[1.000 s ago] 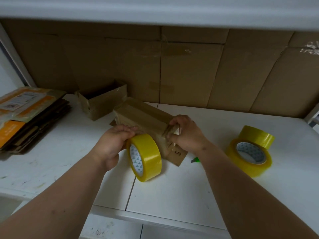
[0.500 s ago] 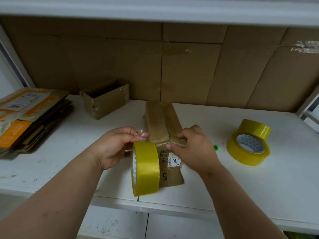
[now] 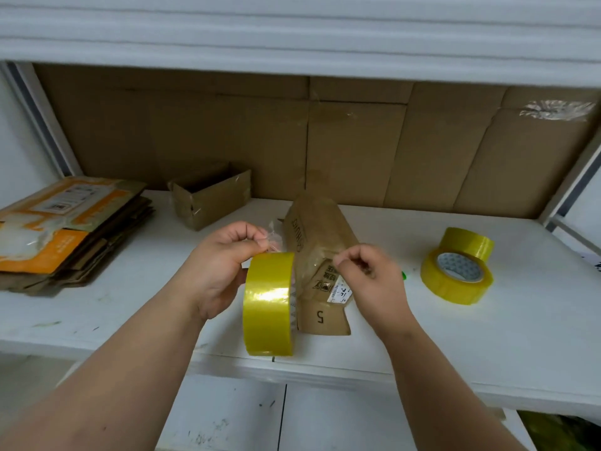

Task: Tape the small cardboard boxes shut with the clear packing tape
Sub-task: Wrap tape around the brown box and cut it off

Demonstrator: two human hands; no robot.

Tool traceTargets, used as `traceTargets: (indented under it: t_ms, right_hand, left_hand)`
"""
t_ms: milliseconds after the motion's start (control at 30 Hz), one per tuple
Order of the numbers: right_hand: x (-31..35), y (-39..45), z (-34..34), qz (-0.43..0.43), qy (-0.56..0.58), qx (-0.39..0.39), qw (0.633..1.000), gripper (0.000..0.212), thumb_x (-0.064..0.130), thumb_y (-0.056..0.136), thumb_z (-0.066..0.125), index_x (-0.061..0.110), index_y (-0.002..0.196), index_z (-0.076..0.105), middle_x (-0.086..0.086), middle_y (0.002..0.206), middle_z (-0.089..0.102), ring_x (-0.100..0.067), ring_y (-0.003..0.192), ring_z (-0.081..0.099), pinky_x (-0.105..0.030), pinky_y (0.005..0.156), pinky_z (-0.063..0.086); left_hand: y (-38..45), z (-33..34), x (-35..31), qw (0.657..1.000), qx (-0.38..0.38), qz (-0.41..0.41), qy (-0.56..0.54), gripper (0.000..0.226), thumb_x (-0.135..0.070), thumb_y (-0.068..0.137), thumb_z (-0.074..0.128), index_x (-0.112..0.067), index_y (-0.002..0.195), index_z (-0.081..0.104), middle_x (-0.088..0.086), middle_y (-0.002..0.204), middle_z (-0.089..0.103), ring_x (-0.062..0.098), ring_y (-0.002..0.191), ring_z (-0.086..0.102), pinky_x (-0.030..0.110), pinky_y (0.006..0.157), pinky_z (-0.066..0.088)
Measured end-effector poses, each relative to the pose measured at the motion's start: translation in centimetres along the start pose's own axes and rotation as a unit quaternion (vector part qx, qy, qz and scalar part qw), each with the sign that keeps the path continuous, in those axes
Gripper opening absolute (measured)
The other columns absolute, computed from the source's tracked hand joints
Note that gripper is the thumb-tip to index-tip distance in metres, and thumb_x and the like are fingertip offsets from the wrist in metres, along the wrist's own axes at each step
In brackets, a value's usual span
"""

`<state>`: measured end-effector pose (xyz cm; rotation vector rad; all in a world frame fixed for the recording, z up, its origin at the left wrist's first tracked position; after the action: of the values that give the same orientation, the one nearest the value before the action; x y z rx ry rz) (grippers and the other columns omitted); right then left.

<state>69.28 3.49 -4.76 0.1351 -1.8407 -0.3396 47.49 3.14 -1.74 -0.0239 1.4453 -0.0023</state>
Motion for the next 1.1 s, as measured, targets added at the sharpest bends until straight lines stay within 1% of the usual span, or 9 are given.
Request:
traceTargets:
  t_ms: [167,300,400,500,600,733,833,933,1100]
  right_hand:
    - [-0.2,-1.8,-1.2,0.028,0.071,-0.025,0.997,0.027,0.032,0.087,0.068,0.006,0.079,0.066,-0.014,0.089,0.064,-0.015,0.077,0.054,-0.022,0.068,0.044]
    - [1.3,-4.2,0.2,-0.007,0.144,0.129,0.981,0.061,0.060,0.077,0.058,0.002,0.092,0.068,-0.011,0.089,0.067,-0.016,0.083,0.061,-0.027,0.076,0.049]
    - [1.6,-5.4,-0.1,-0.023,0.190,0.181,0.965,0.077,0.066,0.078,0.065,-0.005,0.108,0.066,-0.028,0.111,0.063,-0.040,0.105,0.060,-0.050,0.090,0.049]
    - [2.3,-5.6,-1.5,-0.006,0.196,0.206,0.959,0.054,0.049,0.074,0.075,0.009,0.110,0.069,-0.022,0.109,0.067,-0.032,0.100,0.064,-0.044,0.088,0.052]
    - [2.4,-5.0,-3.5,-0.008,0.159,0.211,0.964,0.041,0.044,0.073,0.073,0.019,0.104,0.070,-0.012,0.102,0.071,-0.025,0.093,0.065,-0.038,0.085,0.053]
    - [2.6,-3.9,-6.6,-0.018,0.136,0.214,0.967,0.022,0.047,0.069,0.072,0.029,0.080,0.070,0.007,0.076,0.065,-0.010,0.075,0.059,-0.026,0.071,0.046]
    - [1.2,-2.6,-8.9,-0.015,0.076,0.201,0.976,0.031,0.058,0.069,0.069,0.028,0.073,0.065,0.006,0.069,0.056,-0.010,0.069,0.052,-0.032,0.067,0.039]
    - [0.1,-0.9,-11.3,-0.001,0.090,0.201,0.975,0.036,0.058,0.068,0.068,0.022,0.072,0.066,0.002,0.065,0.057,-0.011,0.063,0.052,-0.027,0.061,0.039]
    - [-1.6,2.5,-14.1,0.027,0.140,0.223,0.964,0.066,0.062,0.057,0.083,0.004,0.083,0.069,-0.010,0.072,0.060,-0.018,0.066,0.055,-0.026,0.059,0.045]
  left_hand:
    - [-0.9,1.8,-0.9,0.999,-0.020,0.030,0.008,0.022,0.003,0.093,0.055,-0.011,0.077,0.060,0.013,0.086,0.068,0.023,0.081,0.061,0.037,0.075,0.050]
    - [-1.6,4.3,-1.9,0.994,-0.072,0.074,0.042,0.022,-0.002,0.095,0.055,-0.013,0.076,0.057,0.009,0.081,0.063,0.014,0.067,0.057,0.025,0.056,0.046]
    - [-1.6,5.5,-2.4,0.984,-0.129,0.108,0.061,0.034,-0.005,0.092,0.058,-0.024,0.064,0.061,0.012,0.085,0.062,0.019,0.069,0.058,0.035,0.063,0.050]
    - [-1.7,6.7,-2.7,0.981,-0.149,0.102,0.066,0.038,-0.009,0.090,0.057,-0.031,0.060,0.064,0.011,0.087,0.062,0.024,0.077,0.059,0.047,0.076,0.053]
    - [-1.9,8.2,-2.4,0.984,-0.158,0.083,0.027,0.030,-0.003,0.094,0.054,-0.020,0.070,0.058,0.008,0.078,0.060,0.024,0.075,0.056,0.043,0.073,0.050]
    - [-2.3,10.1,-1.9,0.981,-0.175,0.055,-0.059,0.026,-0.004,0.098,0.051,-0.015,0.075,0.054,0.004,0.074,0.061,0.016,0.069,0.056,0.035,0.069,0.048]
    - [-2.2,9.9,-2.8,0.966,-0.220,0.039,-0.128,0.024,-0.006,0.099,0.052,-0.017,0.079,0.056,0.001,0.072,0.063,0.014,0.074,0.061,0.037,0.075,0.053]
    - [-1.6,8.0,-3.0,0.939,-0.276,0.018,-0.206,0.015,-0.006,0.099,0.054,-0.016,0.089,0.060,0.003,0.085,0.066,0.014,0.086,0.065,0.040,0.081,0.056]
    - [-1.7,8.0,-0.8,0.919,-0.338,-0.012,-0.201,0.006,-0.012,0.096,0.061,-0.017,0.098,0.065,-0.001,0.088,0.065,0.007,0.081,0.062,0.034,0.096,0.052]
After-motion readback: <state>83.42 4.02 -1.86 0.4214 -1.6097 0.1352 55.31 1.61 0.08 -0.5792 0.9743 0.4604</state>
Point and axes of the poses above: each hand's wrist, its own y-axis towards the middle knuckle, its own z-axis out of the palm, x = y × z, the point moved 5 cm from there along y, towards the middle knuckle
